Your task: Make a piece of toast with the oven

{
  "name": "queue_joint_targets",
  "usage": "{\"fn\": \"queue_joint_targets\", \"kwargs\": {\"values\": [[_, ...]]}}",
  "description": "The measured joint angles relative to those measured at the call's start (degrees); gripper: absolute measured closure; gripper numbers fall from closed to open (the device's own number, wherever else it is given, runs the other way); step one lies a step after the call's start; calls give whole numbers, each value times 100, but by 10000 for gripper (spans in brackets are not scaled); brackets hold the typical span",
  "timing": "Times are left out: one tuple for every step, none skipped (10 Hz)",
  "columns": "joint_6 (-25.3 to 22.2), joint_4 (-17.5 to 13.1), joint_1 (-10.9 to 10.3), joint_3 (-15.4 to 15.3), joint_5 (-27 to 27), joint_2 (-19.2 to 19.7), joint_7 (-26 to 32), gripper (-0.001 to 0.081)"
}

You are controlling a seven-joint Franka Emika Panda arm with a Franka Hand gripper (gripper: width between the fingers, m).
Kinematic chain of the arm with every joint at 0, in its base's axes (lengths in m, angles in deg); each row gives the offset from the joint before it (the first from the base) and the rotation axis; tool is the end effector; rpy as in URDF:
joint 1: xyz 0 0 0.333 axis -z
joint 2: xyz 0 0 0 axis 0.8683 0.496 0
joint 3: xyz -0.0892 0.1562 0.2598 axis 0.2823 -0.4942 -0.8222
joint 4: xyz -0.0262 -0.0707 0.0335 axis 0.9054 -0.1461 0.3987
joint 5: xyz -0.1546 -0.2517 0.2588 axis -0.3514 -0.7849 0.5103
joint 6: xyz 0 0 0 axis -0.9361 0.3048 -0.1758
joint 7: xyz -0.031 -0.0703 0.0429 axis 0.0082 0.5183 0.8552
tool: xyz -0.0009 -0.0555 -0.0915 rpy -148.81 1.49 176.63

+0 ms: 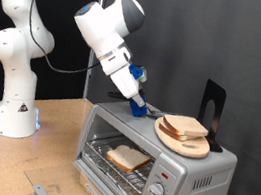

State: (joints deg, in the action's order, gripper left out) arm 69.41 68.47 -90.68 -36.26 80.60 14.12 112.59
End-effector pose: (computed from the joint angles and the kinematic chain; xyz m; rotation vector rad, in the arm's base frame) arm 0.4072 0.1266 0.3962 -2.4461 -0.1163 -0.6233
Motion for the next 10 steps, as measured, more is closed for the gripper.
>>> {"fn": "queue_joint_targets", "kwargs": {"values": [[-375,-59,116,86,-87,-202,-319,3],[-687,-46,193,167,-115,-379,-515,3],[-612,-32,193,140,-134,-360,-475,3],[-610,-25,190,151,-104,-364,-384,3],[-809,-17,202,279,-82,-447,-267,3],[-1171,19,240,519,-82,-622,-132,3],[-1611,75,328,773,-138,-821,-57,3],[-2042,123,455,993,-285,-1007,-48,3],[-2479,152,601,1191,-511,-1170,-48,3],[-2886,173,759,1373,-775,-1321,-48,3]]}}
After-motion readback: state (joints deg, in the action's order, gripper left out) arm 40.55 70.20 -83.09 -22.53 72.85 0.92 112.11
